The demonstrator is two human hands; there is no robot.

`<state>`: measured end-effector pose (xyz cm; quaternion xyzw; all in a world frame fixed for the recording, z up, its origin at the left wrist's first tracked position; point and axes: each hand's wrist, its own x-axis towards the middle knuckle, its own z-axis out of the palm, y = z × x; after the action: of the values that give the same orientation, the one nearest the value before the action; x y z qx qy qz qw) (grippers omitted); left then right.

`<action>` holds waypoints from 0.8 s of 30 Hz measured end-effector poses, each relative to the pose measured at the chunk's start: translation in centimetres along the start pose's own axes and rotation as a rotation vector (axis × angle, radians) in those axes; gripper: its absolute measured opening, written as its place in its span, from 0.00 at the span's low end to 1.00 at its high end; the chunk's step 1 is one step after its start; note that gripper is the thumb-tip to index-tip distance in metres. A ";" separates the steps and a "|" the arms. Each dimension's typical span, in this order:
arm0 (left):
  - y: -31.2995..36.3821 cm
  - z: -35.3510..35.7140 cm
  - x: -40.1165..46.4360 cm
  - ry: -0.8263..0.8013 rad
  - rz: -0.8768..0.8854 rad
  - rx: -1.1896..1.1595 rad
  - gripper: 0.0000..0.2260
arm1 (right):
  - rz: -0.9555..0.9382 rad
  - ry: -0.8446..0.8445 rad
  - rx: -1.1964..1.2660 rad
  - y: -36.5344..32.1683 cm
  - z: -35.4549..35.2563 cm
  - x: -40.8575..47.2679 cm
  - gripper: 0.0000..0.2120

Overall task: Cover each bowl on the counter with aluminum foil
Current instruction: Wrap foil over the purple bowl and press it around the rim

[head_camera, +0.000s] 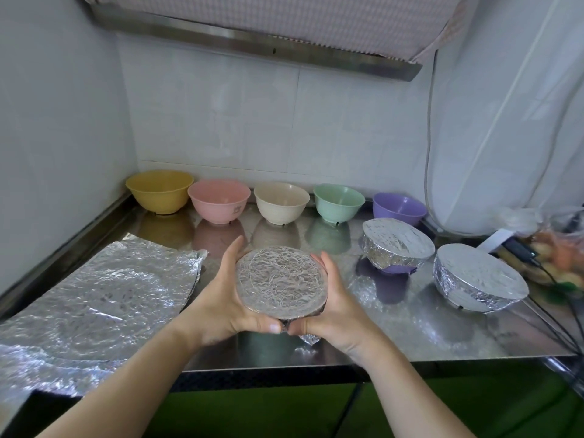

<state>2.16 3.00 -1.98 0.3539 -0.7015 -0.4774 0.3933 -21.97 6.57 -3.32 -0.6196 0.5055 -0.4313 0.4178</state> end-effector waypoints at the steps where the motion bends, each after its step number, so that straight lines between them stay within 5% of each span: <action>1: -0.2 0.1 0.0 0.012 0.011 0.009 0.70 | 0.009 0.008 0.006 0.1 0.1 0.0 0.70; 6: -0.8 0.8 -0.2 0.078 0.064 0.047 0.71 | 0.027 0.042 0.031 0.6 0.5 0.0 0.75; 12: -0.5 1.7 -0.5 0.149 0.075 0.054 0.70 | -0.015 0.048 -0.010 1.3 1.2 0.0 0.56; 20: -0.2 0.3 -0.9 -0.007 0.033 0.080 0.73 | 0.037 -0.043 -0.074 0.5 -0.7 -1.0 0.65; 24: 0.3 -1.1 -0.2 -0.004 -0.005 0.051 0.75 | 0.020 -0.080 0.072 -0.7 -2.4 -1.9 0.49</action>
<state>3.18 2.87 -1.51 0.3647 -0.7134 -0.4609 0.3817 -24.29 8.31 -2.21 -0.6158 0.4789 -0.4200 0.4638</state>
